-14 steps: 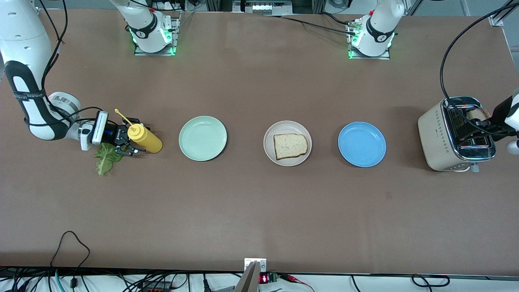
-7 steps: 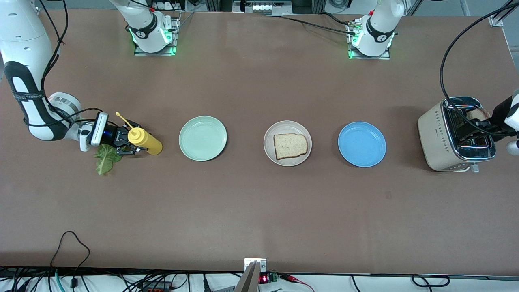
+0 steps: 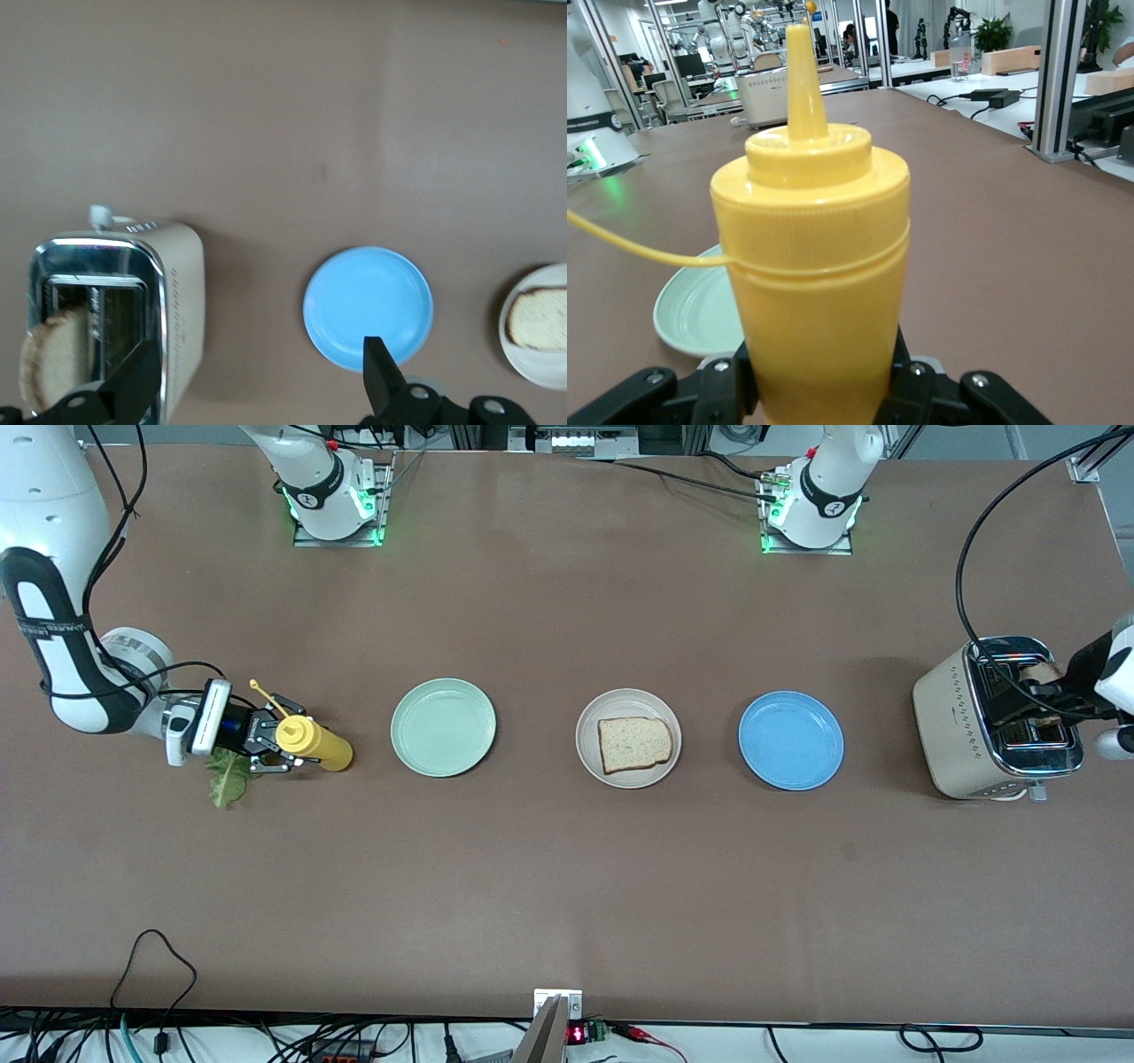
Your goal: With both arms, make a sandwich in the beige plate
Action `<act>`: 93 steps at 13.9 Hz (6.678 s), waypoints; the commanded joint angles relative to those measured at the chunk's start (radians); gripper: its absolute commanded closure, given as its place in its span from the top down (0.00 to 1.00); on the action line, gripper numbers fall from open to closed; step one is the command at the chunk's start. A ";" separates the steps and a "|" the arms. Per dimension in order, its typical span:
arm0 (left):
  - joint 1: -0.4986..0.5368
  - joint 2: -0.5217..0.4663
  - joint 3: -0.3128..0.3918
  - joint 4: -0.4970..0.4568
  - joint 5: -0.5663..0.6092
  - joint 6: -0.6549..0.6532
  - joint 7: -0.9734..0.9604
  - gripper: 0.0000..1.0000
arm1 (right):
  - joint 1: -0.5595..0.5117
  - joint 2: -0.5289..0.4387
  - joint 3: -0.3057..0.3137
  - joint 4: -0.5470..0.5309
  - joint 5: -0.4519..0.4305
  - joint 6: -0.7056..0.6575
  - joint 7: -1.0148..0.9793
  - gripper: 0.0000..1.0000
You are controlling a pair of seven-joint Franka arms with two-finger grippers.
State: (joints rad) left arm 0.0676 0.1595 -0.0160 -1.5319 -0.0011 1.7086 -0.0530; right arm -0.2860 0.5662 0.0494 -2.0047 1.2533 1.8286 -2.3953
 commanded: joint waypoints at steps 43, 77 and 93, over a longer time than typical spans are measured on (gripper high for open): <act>0.009 -0.120 -0.035 -0.102 -0.020 -0.066 0.012 1.00 | 0.278 -0.315 0.291 0.222 -0.912 0.225 1.606 0.09; 0.126 -0.114 -0.162 -0.083 -0.027 -0.044 0.018 1.00 | 0.788 0.185 0.328 0.537 -1.689 0.353 2.265 0.08; 0.003 -0.136 -0.067 -0.097 0.009 -0.053 0.013 1.00 | 0.653 0.023 0.300 0.422 -1.597 0.363 2.254 0.09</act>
State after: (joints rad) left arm 0.0490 0.0445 -0.0675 -1.6187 -0.0052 1.6648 -0.0508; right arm 0.4492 0.7210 0.3360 -1.4499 -0.4014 2.1896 -0.1176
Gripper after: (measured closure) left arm 0.000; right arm 0.489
